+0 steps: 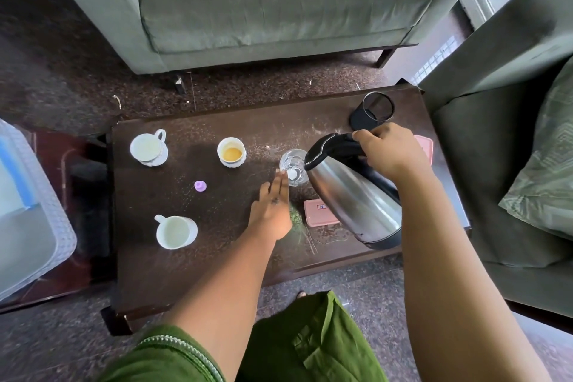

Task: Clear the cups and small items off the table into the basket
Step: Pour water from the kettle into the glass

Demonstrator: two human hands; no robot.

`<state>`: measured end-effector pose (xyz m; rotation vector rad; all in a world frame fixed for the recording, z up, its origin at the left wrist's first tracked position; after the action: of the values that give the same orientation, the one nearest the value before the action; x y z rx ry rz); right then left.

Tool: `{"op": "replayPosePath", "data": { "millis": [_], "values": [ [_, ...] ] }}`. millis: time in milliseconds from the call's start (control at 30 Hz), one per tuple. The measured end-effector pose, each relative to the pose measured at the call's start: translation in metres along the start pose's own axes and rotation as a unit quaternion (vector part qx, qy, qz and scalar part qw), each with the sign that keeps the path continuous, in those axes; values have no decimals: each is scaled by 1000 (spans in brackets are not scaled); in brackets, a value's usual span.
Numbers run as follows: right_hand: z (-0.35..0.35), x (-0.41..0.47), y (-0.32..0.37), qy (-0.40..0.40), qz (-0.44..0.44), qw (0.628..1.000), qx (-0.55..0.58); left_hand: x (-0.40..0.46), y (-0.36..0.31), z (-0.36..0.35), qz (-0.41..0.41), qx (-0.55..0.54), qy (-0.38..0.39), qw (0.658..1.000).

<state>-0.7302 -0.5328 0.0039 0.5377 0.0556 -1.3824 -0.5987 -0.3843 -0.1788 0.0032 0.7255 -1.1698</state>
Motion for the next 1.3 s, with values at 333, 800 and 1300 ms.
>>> {"op": "replayPosePath", "data": {
  "millis": [333,800,1300],
  "values": [
    [3,-2,-4,-19,5,999,-39,1,3,-9,12,-2,25,1000],
    [1,-9,-1,-8,9,1000,1,1,2,-9,19,-19,30,999],
    [4,-17,-8,-39,45,998,-34,1,2,-15,25,-9,19,999]
  ]
}}
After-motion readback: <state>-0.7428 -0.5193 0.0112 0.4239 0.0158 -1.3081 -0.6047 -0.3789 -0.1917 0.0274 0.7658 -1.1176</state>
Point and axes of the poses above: each hand's wrist, its own x-axis towards the middle knuckle, its own z-axis out of the back of the hand, y = z × x, the point moved 6 cm from there along x, towards the middle knuckle, and after that the axes turned 2 degrees about -x, right-handed, at the moved point
